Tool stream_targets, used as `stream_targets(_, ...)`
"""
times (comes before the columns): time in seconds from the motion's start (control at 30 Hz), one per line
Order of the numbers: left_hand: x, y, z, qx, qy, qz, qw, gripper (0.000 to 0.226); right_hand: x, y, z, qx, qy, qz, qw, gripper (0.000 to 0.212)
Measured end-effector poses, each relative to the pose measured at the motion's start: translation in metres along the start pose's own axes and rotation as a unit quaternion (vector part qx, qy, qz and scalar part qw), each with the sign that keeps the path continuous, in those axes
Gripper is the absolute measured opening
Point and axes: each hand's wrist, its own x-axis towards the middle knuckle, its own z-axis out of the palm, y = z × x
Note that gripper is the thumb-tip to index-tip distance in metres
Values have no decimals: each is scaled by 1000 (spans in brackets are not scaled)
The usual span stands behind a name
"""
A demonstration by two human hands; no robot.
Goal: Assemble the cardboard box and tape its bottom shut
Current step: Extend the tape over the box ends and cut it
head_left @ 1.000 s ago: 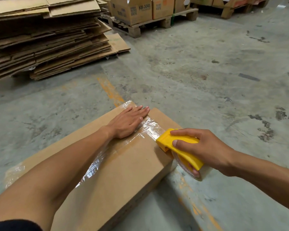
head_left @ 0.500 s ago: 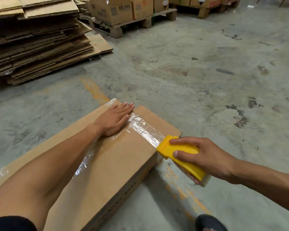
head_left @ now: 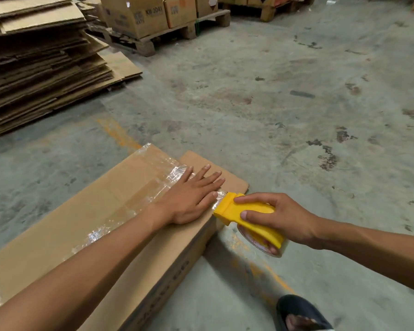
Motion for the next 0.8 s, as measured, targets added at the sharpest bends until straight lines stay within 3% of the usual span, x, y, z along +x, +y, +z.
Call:
stream_targets(0.17, 2, -1, 6, 14, 24, -11, 1000, 51, -5, 2, 0, 12, -3, -14, 1000, 31)
stream_targets(0.8, 0, 2, 4, 20, 23, -6, 999, 59, -24, -4, -19, 41, -50, 29, 997, 34)
